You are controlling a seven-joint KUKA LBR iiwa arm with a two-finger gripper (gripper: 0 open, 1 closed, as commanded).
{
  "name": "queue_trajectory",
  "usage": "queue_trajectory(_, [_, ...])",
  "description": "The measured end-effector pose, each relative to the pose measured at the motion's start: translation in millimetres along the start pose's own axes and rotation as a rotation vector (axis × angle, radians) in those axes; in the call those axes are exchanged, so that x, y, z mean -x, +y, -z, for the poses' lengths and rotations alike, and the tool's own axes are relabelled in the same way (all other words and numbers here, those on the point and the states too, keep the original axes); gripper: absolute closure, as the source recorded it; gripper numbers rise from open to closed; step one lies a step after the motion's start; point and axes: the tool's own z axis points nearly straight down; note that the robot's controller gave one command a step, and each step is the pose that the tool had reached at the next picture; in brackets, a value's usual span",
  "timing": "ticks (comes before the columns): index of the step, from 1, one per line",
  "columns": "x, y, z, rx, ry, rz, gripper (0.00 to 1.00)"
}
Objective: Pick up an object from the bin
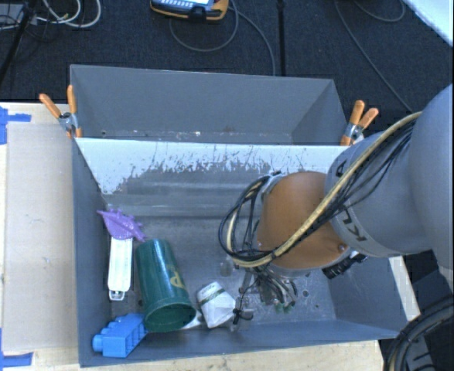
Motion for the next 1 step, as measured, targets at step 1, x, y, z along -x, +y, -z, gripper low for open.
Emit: queue_trajectory(1, [11.0,10.5,-26.8,-0.002,0.009,-0.026,0.00])
